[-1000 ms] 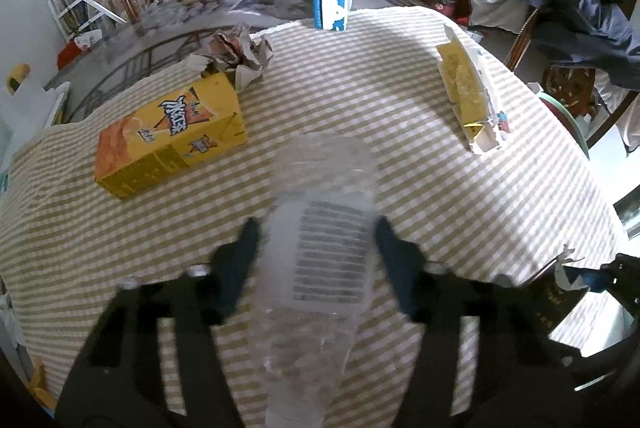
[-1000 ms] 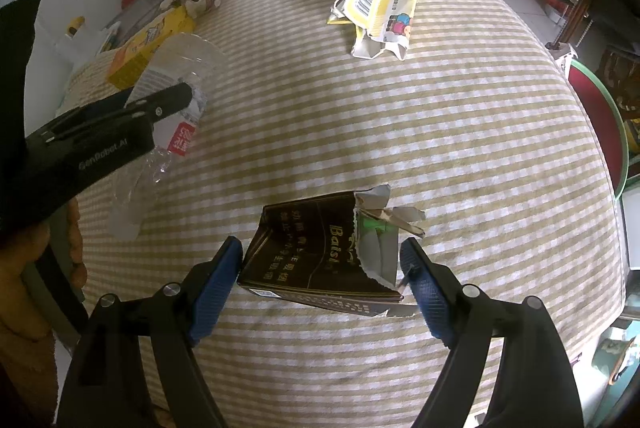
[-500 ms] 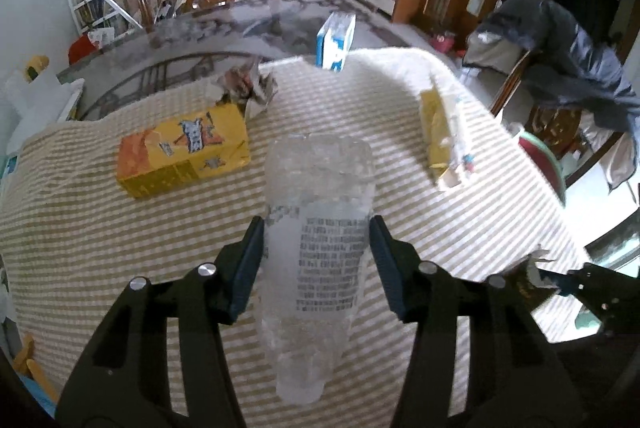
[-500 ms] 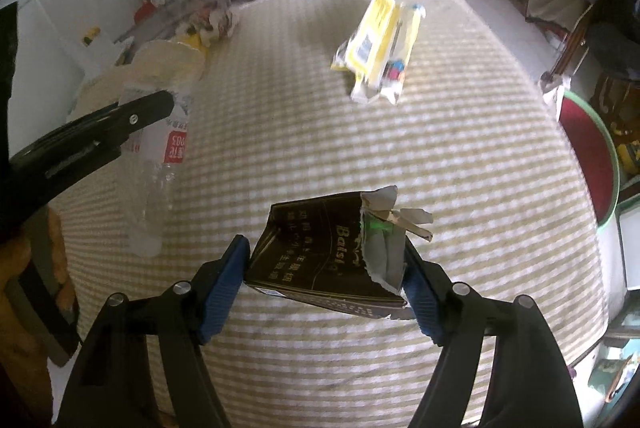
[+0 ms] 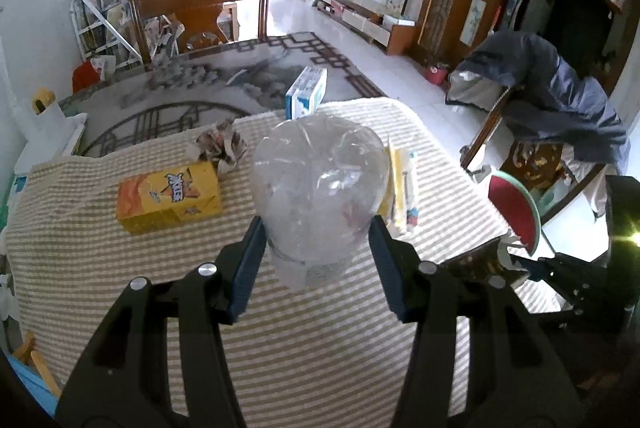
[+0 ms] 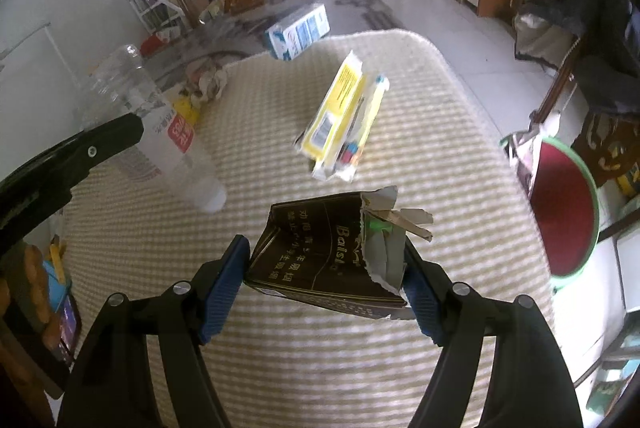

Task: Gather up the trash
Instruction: 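Lift the bottle and cigarette pack and carry them toward the red bin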

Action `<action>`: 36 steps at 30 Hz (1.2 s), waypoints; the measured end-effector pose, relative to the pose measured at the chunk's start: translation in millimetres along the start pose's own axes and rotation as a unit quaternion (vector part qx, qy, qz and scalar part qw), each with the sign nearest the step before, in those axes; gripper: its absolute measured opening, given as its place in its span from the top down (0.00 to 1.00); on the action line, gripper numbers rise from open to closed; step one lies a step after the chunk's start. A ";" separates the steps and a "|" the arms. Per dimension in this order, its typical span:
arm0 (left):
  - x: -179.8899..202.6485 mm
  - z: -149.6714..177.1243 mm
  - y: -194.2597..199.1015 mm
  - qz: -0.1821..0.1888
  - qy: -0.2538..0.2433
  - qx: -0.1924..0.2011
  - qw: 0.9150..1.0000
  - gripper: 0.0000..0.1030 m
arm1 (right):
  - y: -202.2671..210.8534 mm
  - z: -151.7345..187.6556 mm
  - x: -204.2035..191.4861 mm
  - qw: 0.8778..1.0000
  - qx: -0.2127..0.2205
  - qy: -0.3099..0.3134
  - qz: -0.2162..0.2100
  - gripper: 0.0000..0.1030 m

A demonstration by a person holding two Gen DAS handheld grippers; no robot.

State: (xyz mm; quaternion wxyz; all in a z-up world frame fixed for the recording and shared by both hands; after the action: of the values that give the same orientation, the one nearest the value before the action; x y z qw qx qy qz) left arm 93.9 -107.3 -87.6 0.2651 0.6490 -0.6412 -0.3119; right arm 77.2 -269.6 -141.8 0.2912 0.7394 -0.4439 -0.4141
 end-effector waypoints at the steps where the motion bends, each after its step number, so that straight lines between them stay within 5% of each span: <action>1: 1.9 -1.8 1.2 -0.001 0.002 0.001 1.000 0.51 | 2.4 -3.3 2.7 1.000 0.002 0.002 -0.001 0.30; 15: 62.6 -32.2 7.3 0.005 0.020 0.017 1.000 0.51 | 44.1 -32.3 73.9 0.999 0.039 0.000 0.011 0.30; 32: 187.3 -56.8 -0.7 0.066 -0.042 0.017 0.997 0.59 | 96.2 -26.1 184.1 0.992 0.076 -0.086 0.047 0.30; 36: 194.1 -52.2 -17.4 0.050 -0.055 0.002 0.997 0.59 | 106.0 -22.6 206.2 0.990 0.080 -0.103 0.051 0.30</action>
State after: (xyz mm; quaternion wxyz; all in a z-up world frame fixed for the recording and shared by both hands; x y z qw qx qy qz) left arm 141.1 -303.3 -78.4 0.2436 0.5988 -0.6868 -0.3322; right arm 107.1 -499.5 -119.2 0.2047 0.6899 -0.5402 -0.4362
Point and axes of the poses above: each gripper's, at about its wrist camera, not at the fingertips, and y roughly against the way its jaws point, x to its right, z to its underside, the point moved 4 cm from there along -y, roughly the way its jaws point, and after that the axes turned 11 degrees about -z, right-handed, at the moved point
